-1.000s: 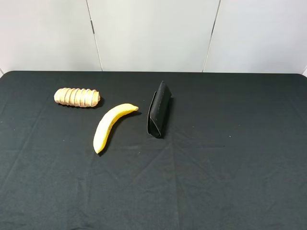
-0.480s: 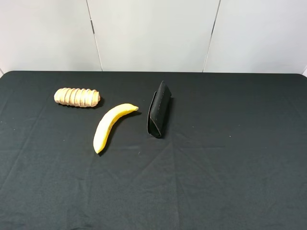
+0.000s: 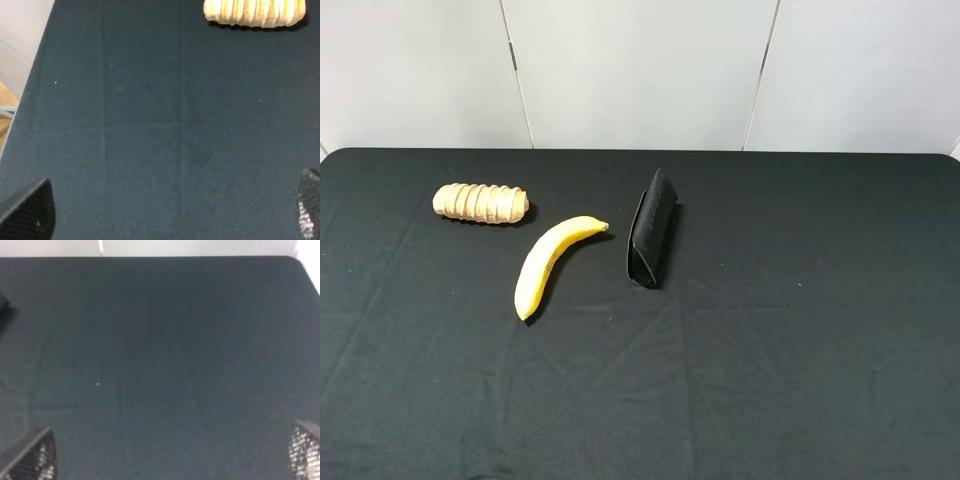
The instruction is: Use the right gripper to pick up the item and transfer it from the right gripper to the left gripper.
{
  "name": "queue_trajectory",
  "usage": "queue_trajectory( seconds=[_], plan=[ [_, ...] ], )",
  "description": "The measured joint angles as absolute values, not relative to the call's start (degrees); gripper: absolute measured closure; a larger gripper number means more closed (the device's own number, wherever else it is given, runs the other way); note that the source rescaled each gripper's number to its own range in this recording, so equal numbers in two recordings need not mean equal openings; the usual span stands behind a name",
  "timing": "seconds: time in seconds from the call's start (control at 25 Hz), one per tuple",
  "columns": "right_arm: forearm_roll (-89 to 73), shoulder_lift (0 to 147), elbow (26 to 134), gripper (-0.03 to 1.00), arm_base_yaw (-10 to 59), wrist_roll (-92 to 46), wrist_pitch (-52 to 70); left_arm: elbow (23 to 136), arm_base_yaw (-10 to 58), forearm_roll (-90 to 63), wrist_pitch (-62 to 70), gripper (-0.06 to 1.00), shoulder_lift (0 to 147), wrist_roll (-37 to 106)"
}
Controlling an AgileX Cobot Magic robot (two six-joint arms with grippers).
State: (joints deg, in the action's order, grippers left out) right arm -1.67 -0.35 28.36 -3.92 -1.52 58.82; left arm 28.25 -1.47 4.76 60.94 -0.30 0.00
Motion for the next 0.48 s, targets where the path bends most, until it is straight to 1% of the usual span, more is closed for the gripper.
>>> queue_trajectory(
  seconds=[0.48],
  plan=[
    [-1.67,-0.35,28.36,-0.03,-3.92,-1.52,58.82,28.25,-1.47,4.76,60.94,0.00,-0.30,0.00]
  ],
)
